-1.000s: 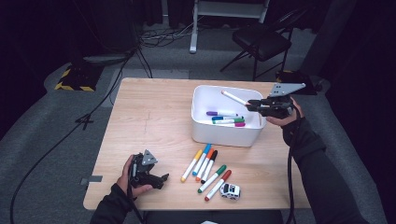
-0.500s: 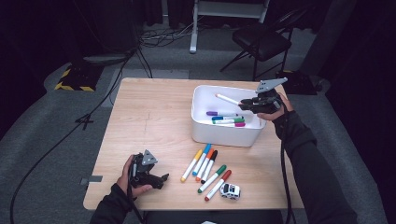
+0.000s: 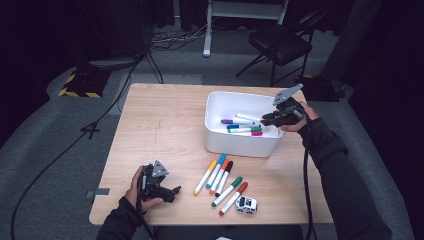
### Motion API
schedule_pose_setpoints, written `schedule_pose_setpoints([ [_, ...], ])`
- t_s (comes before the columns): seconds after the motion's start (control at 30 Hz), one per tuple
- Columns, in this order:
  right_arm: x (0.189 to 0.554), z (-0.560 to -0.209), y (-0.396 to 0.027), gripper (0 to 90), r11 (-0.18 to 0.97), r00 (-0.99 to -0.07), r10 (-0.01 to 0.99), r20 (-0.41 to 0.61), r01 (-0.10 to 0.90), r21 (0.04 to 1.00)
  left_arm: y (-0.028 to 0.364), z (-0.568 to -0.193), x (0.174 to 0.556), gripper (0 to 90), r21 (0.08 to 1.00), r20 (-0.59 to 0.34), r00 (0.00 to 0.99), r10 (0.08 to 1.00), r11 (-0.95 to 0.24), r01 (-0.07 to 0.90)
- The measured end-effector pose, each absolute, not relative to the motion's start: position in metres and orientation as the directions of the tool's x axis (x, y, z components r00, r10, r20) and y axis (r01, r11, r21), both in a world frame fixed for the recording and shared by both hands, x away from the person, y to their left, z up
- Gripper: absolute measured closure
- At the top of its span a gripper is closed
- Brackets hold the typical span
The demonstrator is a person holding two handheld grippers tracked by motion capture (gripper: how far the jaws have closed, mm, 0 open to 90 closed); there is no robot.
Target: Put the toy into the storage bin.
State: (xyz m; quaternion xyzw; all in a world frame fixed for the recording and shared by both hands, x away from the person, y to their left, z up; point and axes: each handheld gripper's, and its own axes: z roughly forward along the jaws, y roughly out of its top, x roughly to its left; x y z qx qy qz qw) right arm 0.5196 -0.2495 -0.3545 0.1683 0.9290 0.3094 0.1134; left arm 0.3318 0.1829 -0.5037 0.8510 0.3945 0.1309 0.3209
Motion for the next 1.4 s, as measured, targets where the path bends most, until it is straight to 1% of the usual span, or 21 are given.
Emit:
schedule_pose_setpoints([
  [0.1, 0.516, -0.352, -0.252, 75.1, 0.775, -0.923, 0.370, -0.107, 0.243, 0.584, 0.183, -0.504, 0.332, 0.2, 0.650, -0.031, 0.655, 0.755, -0.483, 0.587],
  [0.27, 0.512, -0.350, -0.256, 75.1, 0.792, -0.926, 0.361, -0.112, 0.241, 0.561, 0.183, -0.504, 0.332, 0.2, 0.650, -0.031, 0.655, 0.755, -0.483, 0.587],
  [0.5, 0.506, -0.347, -0.262, 75.2, 0.803, -0.931, 0.346, -0.118, 0.229, 0.550, 0.183, -0.504, 0.332, 0.2, 0.650, -0.031, 0.654, 0.755, -0.483, 0.588],
  [0.77, 0.500, -0.345, -0.271, 75.1, 0.807, -0.926, 0.354, -0.129, 0.233, 0.542, 0.183, -0.504, 0.332, 0.2, 0.649, -0.031, 0.655, 0.755, -0.483, 0.588],
  [0.97, 0.498, -0.343, -0.275, 75.4, 0.795, -0.923, 0.363, -0.125, 0.237, 0.559, 0.183, -0.504, 0.332, 0.2, 0.649, -0.031, 0.655, 0.755, -0.483, 0.588],
  [1.07, 0.498, -0.342, -0.275, 72.7, 0.776, -0.920, 0.373, -0.123, 0.237, 0.585, 0.183, -0.504, 0.332, 0.2, 0.650, -0.031, 0.655, 0.755, -0.483, 0.587],
  [1.27, 0.494, -0.340, -0.278, 71.7, 0.743, -0.916, 0.385, -0.115, 0.233, 0.628, 0.183, -0.504, 0.332, 0.2, 0.649, -0.031, 0.655, 0.755, -0.483, 0.588],
  [1.4, 0.485, -0.337, -0.282, 65.9, 0.692, -0.914, 0.390, -0.112, 0.211, 0.690, 0.183, -0.504, 0.332, 0.2, 0.649, -0.031, 0.655, 0.755, -0.483, 0.587],
])
